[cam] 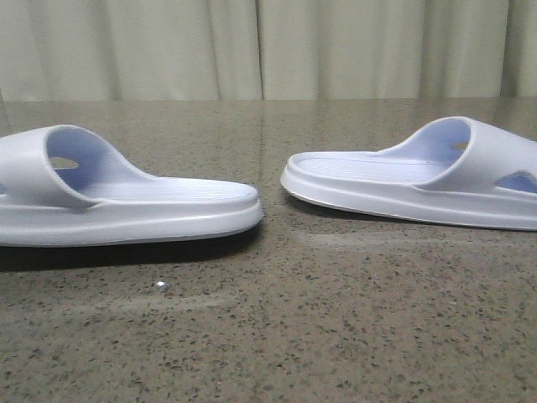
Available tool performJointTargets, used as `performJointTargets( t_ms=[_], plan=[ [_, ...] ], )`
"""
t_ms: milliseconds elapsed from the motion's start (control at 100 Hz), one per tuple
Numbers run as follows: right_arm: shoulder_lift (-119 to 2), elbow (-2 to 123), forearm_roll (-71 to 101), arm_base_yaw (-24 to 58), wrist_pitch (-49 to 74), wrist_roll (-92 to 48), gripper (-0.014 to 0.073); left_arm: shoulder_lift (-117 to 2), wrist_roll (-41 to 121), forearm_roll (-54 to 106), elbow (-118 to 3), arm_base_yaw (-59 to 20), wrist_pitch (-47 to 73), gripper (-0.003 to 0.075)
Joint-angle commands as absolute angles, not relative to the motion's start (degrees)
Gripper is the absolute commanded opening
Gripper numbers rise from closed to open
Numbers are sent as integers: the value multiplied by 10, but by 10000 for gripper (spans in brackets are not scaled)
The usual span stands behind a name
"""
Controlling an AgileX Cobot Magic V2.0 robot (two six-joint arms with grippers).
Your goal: Insert blue slippers together front up
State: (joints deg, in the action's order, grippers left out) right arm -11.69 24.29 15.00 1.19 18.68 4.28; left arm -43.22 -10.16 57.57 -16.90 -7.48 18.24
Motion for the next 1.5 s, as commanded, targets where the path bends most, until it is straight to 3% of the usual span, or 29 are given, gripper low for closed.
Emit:
performJointTargets(
  t_ms=[0, 850, 1490],
  plan=[
    [-128, 264, 153, 9, 135, 41, 386, -434, -103, 592, -184, -78, 164, 16],
    [-139, 263, 153, 9, 137, 41, 386, -274, -103, 713, -184, -78, 186, 16],
    [-398, 263, 184, 9, 124, 116, 386, -274, -103, 705, -184, -78, 197, 16]
  ],
)
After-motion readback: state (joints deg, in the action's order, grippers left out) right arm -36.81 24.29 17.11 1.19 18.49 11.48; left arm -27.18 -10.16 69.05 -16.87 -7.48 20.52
